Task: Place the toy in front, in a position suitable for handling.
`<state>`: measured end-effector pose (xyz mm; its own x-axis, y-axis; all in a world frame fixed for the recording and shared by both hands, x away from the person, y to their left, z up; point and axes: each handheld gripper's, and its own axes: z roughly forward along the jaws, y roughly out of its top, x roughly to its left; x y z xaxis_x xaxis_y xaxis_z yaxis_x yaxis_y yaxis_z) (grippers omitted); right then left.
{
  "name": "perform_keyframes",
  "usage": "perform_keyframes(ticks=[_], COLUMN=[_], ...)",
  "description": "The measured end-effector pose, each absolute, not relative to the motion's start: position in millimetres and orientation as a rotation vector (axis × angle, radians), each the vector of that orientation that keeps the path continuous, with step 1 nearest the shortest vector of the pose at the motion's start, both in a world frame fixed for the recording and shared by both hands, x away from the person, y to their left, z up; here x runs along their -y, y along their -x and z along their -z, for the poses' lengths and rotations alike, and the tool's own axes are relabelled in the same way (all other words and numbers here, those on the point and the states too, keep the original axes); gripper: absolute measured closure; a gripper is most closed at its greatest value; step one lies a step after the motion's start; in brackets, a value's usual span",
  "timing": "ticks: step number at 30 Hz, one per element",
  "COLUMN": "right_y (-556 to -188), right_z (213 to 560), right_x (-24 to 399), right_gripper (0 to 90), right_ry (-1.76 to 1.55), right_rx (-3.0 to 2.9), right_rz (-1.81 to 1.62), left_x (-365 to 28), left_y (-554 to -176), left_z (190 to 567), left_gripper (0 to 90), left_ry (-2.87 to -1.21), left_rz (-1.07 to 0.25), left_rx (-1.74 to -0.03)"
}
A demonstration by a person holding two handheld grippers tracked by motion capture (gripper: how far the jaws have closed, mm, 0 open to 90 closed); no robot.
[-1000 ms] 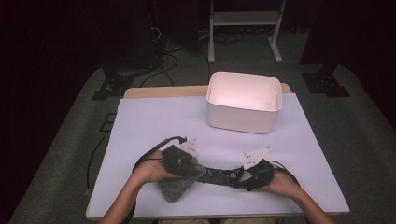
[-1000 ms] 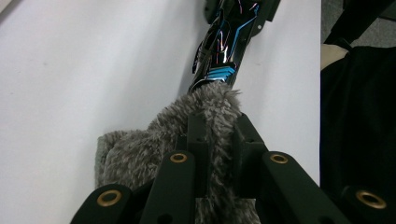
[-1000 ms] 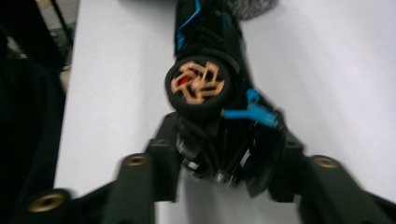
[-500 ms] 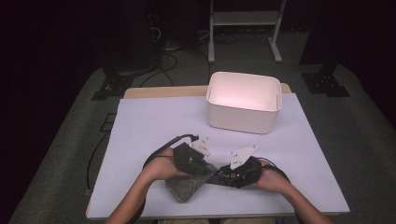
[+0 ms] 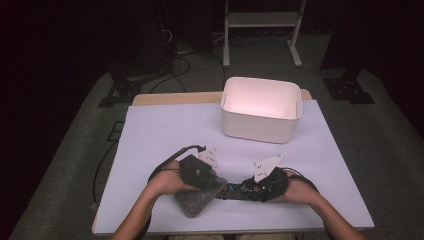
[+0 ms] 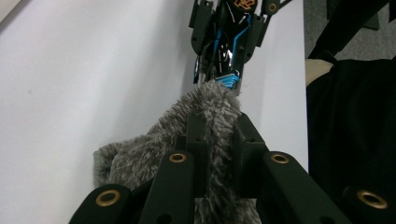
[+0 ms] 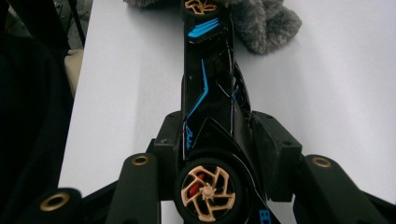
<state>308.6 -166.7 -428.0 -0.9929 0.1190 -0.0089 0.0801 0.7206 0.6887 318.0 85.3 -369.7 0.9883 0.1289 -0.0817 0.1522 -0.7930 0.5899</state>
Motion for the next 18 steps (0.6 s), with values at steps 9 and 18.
perform_keyframes(ticks=[9,18], right_y=[-310,-307], right_z=[423,420], right_x=[159,152], right_gripper=[54.0,55.5], right_ry=[-0.18,-0.138], right_rx=[-2.888,-2.858], right_rz=[-1.12,-1.097], left_x=[-66,-62], left_y=[-318,-319], left_z=[371,373], left_gripper=[80.2,80.1], left_ry=[-2.485,-2.479], left_rz=[0.089,0.111], left_rx=[-0.153,-0.141])
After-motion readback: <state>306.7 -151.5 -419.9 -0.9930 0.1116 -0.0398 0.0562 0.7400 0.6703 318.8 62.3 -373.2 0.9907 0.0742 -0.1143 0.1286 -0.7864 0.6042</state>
